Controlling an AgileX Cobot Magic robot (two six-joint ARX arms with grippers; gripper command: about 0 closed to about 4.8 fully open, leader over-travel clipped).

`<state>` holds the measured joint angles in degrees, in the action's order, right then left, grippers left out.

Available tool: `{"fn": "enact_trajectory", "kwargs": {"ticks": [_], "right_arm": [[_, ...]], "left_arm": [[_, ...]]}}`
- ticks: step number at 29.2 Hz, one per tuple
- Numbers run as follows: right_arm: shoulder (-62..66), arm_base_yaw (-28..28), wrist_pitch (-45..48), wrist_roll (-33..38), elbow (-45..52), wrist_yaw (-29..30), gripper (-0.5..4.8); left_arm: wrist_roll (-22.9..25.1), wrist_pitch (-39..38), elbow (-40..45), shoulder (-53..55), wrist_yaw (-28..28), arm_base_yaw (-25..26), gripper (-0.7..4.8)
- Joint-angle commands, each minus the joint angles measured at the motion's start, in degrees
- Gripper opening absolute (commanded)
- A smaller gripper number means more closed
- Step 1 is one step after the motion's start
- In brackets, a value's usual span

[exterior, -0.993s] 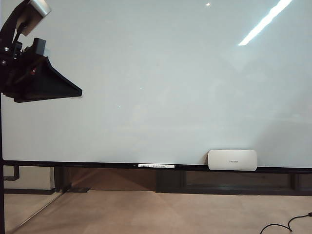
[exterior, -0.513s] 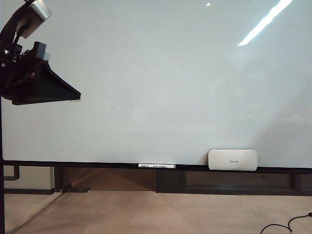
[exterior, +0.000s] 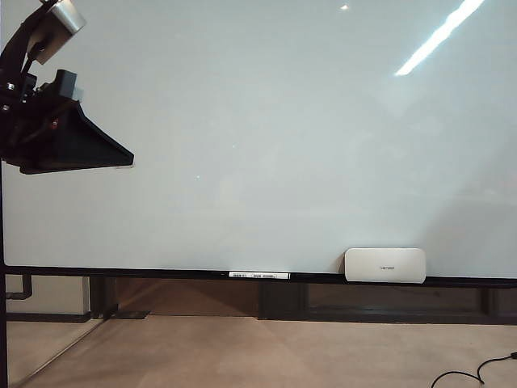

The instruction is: Reach to the right to find the marker pen, pick it up, and write the number 19 on the whiteboard.

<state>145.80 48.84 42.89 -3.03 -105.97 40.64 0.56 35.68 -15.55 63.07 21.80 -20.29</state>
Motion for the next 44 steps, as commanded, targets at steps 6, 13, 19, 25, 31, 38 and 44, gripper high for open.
{"fn": "enact_trajectory", "kwargs": {"ticks": [6, 13, 19, 25, 31, 38, 44], "right_arm": [[-0.04, 0.02, 0.61, -0.09, -0.28, -0.09, 2.29], [0.07, -0.39, 0.61, -0.26, -0.28, -0.09, 1.97], [0.07, -0.52, 0.63, -1.09, -0.28, -0.09, 1.56], [0.07, -0.63, 0.63, -1.33, -0.28, -0.13, 1.5], [0.07, -0.74, 0.68, -1.51, -0.28, -0.26, 1.49], [0.04, -0.74, 1.14, -1.51, -0.31, -0.24, 1.8], [0.07, -0.74, 1.97, -1.49, -0.31, -0.48, 1.8]], "left_arm": [[0.07, 0.31, -0.13, -0.04, -0.13, -0.07, -0.05], [0.09, 0.24, -0.13, -0.04, -0.13, -0.07, -0.05], [0.11, -0.02, -0.13, -0.04, -0.13, -0.07, -0.05], [0.35, -0.26, -0.13, -0.04, -0.13, -0.07, -0.05], [0.5, -1.05, -0.13, -0.04, -0.09, -0.07, -0.05], [0.5, -1.14, -0.13, -0.04, -0.11, -0.07, -0.05], [0.5, -1.14, -0.13, -0.04, -0.11, -0.07, -0.05]]}}
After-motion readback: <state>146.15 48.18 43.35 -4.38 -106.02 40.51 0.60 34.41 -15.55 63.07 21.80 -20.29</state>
